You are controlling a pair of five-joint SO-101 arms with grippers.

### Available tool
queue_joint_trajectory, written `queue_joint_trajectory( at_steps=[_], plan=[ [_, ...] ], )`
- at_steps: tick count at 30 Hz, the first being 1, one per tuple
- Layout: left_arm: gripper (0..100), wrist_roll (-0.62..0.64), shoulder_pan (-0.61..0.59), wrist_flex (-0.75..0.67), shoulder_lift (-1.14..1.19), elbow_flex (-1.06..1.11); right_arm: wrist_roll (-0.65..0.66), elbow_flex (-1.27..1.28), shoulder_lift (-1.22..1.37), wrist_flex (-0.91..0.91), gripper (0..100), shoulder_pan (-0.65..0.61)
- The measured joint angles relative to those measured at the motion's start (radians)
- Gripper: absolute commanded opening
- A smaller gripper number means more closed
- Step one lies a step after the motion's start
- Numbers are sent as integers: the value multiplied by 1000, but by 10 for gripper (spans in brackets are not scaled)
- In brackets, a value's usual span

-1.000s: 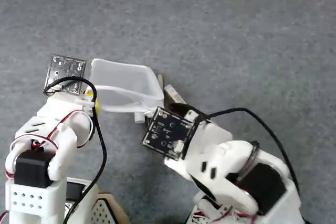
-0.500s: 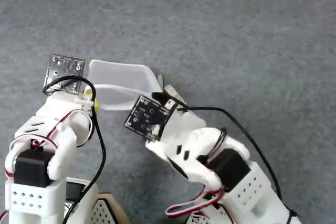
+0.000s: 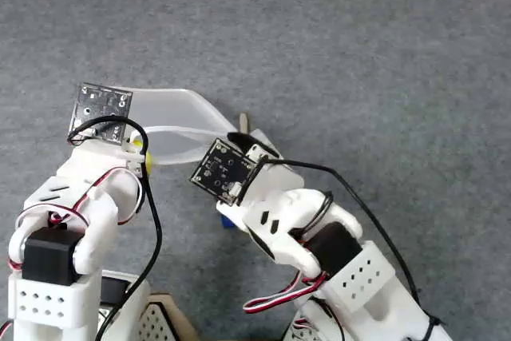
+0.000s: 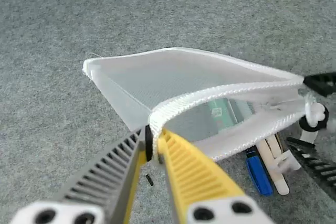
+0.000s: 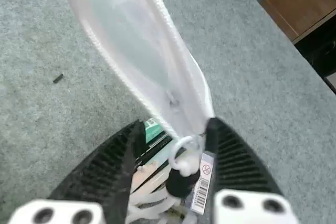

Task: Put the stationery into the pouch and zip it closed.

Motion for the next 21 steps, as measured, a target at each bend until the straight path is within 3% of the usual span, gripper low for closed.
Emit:
queue_joint_trajectory(
  at_steps=[2,16,21],
  plan=[
    [27,-2,0,0,0,0,0,0,2,0,11,3],
    [27,-3,5,0,0,0,0,0,2,-6,18,6],
    [27,-3,26,5,5,-21,0,0,2,29,196,5]
  ],
)
